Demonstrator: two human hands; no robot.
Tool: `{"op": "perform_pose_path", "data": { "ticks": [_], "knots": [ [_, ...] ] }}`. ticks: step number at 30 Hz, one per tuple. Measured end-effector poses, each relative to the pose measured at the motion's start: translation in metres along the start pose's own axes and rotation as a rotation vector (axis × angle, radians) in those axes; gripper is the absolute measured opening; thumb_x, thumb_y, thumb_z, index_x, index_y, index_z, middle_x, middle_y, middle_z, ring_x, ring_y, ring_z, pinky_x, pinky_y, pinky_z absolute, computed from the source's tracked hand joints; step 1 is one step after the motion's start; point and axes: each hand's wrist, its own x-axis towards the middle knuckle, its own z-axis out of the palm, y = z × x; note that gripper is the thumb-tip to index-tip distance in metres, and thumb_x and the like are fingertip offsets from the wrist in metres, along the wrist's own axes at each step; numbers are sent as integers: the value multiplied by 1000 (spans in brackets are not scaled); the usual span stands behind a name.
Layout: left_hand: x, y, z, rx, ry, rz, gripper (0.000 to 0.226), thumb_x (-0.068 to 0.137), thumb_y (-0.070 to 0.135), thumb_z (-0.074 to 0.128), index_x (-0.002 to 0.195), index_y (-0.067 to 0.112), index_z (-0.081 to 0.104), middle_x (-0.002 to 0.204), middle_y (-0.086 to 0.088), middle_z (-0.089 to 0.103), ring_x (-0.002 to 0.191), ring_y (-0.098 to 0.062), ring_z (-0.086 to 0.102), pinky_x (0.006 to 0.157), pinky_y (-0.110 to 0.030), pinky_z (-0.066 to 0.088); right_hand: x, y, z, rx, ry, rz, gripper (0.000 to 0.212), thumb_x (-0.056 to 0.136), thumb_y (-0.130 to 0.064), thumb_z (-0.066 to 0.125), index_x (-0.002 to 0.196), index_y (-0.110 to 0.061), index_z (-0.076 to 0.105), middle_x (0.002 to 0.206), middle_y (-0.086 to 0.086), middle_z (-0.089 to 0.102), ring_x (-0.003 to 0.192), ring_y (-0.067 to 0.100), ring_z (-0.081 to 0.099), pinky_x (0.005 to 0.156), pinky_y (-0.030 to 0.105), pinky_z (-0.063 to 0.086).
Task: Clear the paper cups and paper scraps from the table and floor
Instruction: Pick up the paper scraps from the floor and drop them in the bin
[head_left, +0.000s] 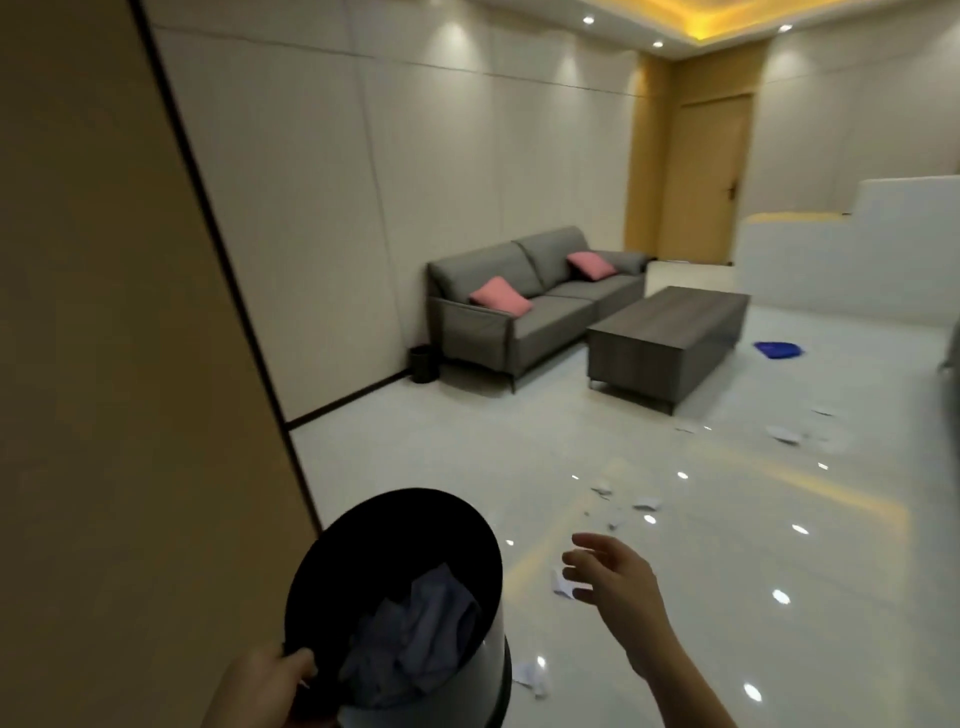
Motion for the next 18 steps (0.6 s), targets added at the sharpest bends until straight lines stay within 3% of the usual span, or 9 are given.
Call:
{"op": "perform_pose_path", "data": {
  "ticks": [2,4,6,8,10,16,18],
  "knots": [
    [25,1,6,-58,-127,-31,34,82,-3,59,48,-3,60,53,-17,64,64,-29,62,53,-30,41,3,3,-6,-19,43,-1,16,89,-6,56,103,-10,62,95,15,68,86,25,67,80,40,54],
    [53,6,15,-109,-149,-70,39,83,-8,55,44,-5,57,49,-21,61,66,-35,62,60,-35,48,5,9,-5,-37,85,-2,19,89,-6,56,107,-8,62,96,16,68,86,24,67,79,38,55],
    [77,7,25,-183,-167,-122,29,84,-11,52,55,-9,55,55,-25,60,66,-39,61,61,-44,52,9,16,4,-60,117,3,20,89,-8,56,108,-8,61,96,14,68,86,22,67,77,35,56],
    [99,5,34,-196,-215,-142,17,86,-10,51,69,-10,55,72,-26,61,68,-42,61,51,-43,54,14,25,17,-67,151,29,20,89,-9,56,109,-9,61,96,13,69,85,20,67,77,33,56],
    [121,1,43,-190,-251,-145,15,86,-11,51,72,-10,56,77,-26,61,68,-41,62,45,-40,54,21,37,32,-64,193,58,21,89,-9,56,109,-10,61,95,11,69,84,19,68,77,34,56],
    [186,-22,72,-109,-318,-76,16,86,-9,51,71,-7,58,70,-24,62,63,-38,63,59,-45,55,36,81,74,-64,325,162,21,88,-9,57,108,-10,63,93,9,69,84,19,68,78,35,56],
    [204,-33,86,-97,-344,-89,16,88,-6,52,74,-1,59,74,-22,63,67,-40,63,57,-42,56,38,98,80,-61,365,198,21,88,-9,58,109,-10,63,94,10,69,85,20,68,79,36,57]
  ]
}}
